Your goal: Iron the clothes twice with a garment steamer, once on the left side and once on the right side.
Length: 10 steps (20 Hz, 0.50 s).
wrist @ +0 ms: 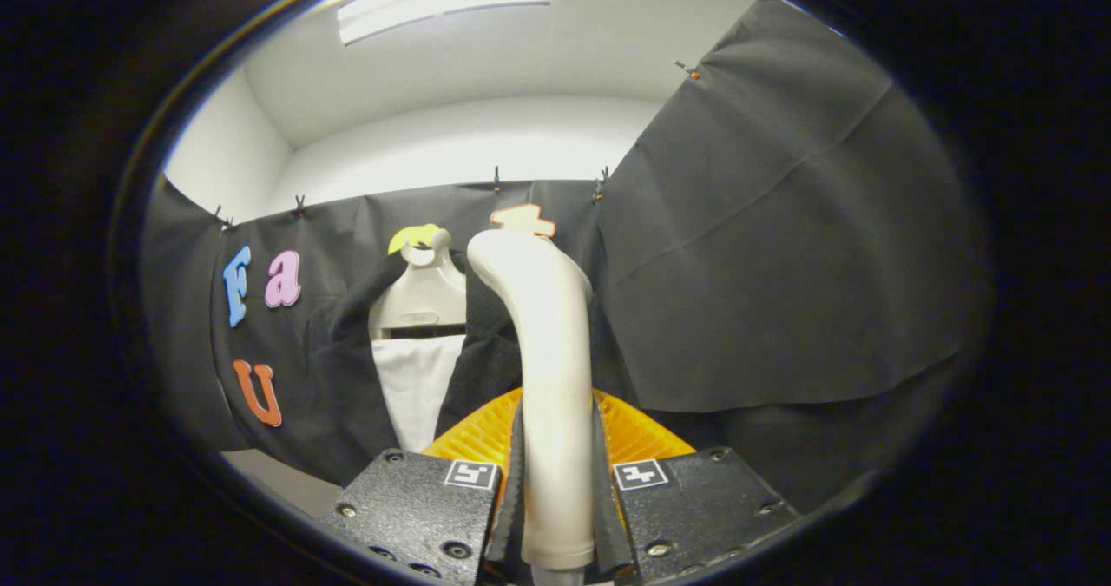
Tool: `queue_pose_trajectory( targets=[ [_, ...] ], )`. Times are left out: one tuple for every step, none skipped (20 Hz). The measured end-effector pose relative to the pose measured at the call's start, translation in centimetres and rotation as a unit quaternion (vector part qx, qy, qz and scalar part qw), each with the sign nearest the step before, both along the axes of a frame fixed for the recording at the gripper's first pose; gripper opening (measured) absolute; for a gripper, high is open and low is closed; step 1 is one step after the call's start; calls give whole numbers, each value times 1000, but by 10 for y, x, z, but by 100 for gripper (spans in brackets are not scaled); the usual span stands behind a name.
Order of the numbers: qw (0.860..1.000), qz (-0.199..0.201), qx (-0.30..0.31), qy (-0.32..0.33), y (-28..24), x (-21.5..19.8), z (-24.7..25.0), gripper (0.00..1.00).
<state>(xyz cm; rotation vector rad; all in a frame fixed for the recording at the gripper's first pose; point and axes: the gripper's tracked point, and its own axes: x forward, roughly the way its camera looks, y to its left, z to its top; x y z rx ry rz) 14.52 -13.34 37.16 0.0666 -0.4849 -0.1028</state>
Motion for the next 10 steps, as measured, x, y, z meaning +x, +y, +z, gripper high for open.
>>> queue_pose_trajectory(
  targets=[
    [1000, 0, -3, 3, 1, 2, -5, 35],
    [1000, -2, -8, 12, 1, 5, -14, 35],
    [1000, -3, -9, 19, 1, 7, -20, 35],
    [1000, -3, -9, 25, 2, 7, -26, 35],
    [999, -4, -9, 32, 1, 7, -32, 35],
    [999, -6, -8, 36, 0, 6, -38, 36],
    [999, -10, -8, 39, -1, 5, -43, 36],
    [999, -14, -6, 40, -2, 6, -45, 36],
    [999, -19, -7, 47, -4, 7, -50, 36],
    [998, -21, -6, 52, -5, 7, -56, 36]
  ],
)
